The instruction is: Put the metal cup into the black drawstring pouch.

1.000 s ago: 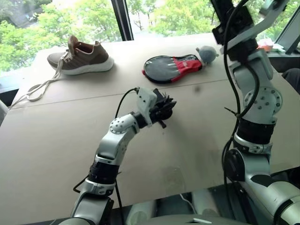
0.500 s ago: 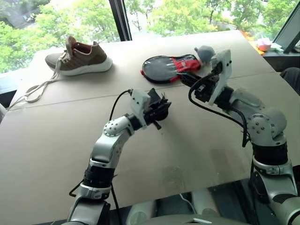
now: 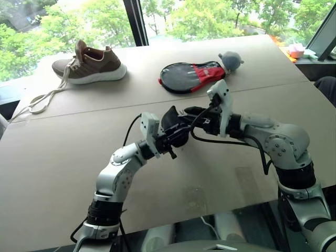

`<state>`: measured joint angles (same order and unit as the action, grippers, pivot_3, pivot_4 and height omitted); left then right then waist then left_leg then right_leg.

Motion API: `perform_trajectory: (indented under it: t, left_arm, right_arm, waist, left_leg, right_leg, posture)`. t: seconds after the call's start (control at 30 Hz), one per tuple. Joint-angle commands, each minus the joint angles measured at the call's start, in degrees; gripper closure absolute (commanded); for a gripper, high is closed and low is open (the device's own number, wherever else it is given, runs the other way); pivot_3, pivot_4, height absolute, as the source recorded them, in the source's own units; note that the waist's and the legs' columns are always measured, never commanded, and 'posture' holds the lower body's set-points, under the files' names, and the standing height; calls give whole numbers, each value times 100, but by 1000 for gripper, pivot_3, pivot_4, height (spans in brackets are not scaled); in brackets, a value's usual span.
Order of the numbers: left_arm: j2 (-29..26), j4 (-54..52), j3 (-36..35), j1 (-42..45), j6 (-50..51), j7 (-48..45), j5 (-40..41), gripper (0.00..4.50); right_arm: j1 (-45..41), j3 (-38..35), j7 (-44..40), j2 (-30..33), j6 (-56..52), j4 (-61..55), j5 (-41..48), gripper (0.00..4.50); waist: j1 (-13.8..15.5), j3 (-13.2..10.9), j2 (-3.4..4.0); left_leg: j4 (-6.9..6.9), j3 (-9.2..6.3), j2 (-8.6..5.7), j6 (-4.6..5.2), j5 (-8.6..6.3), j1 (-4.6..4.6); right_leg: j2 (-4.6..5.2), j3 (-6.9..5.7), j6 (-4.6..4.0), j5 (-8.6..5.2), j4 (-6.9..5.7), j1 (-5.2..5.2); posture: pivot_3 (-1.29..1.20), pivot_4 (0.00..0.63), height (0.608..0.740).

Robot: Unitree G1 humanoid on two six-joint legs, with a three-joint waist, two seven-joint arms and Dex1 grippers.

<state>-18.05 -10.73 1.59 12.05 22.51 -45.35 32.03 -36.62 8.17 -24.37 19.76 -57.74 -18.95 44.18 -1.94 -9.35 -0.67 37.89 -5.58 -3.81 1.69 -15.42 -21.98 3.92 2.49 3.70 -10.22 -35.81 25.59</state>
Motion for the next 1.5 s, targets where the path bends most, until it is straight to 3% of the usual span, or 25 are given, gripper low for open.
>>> perform_trajectory:
  t: [0.03, 0.2, 0.3, 0.5, 0.93, 1.17, 1.5]
  left_arm:
    - [-91, -219, -50, -53, -153, -90, -7, 4281]
    - [-58, -279, -23, -90, -171, -52, -2, 4281]
    - [-57, -312, -36, -105, -175, -30, -6, 4281]
    - [-36, -377, -11, -147, -159, 3, 3, 4281]
    - [-44, -602, 10, -279, 80, -96, 265, 4281]
    - [-268, -829, -78, -389, 532, -302, 704, 4281]
    - [-571, -998, -89, -426, 947, -523, 1020, 4281]
  right_arm:
    - [-81, -147, 177, -117, -208, -19, -8, 2759]
    - [-21, -190, 313, -316, -528, -9, 69, 2759]
    - [-15, -193, 134, -181, -104, 53, -255, 2759]
    - [-84, 971, -788, 839, 889, 87, -1543, 2759]
    - [-78, 1188, -1535, 340, 2502, 660, -2464, 2759]
    - [13, 1376, -2900, 576, 4275, 1351, -2937, 2759]
    - [-255, 1300, -4125, 58, 5891, 2498, -2983, 2759]
  waist:
    - [5, 0, 0]
    - [0, 1, -1]
    - [0, 1, -1]
    - [18, 1, -2]
    - [1, 3, -5]
    - [-7, 2, -5]
    - [-19, 2, -6]
  left_leg:
    - [0, 0, 0, 0, 0, 0]
    - [1, 0, 0, 2, -1, 2]
    - [1, -1, 0, 2, -1, 1]
    - [7, 2, -2, 5, -3, 1]
    - [15, -1, 1, -1, 0, 0]
    - [15, 0, 0, 1, -1, 5]
    - [15, -3, 2, -4, 1, 10]
  right_leg:
    - [0, 0, 0, 0, -1, 0]
    - [0, 0, 0, 0, -2, -2]
    - [0, -1, 0, 0, -1, -2]
    - [0, -3, 0, 0, 0, -5]
    - [-1, -3, 0, 0, 0, -7]
    - [-2, -5, 0, 0, 1, -14]
    - [-4, -5, 0, 0, 0, -17]
  posture:
    - [0, 150, 740]
    - [0, 150, 740]
    - [0, 150, 740]
    - [0, 150, 740]
    - [0, 150, 740]
    - [0, 150, 740]
    - [0, 150, 740]
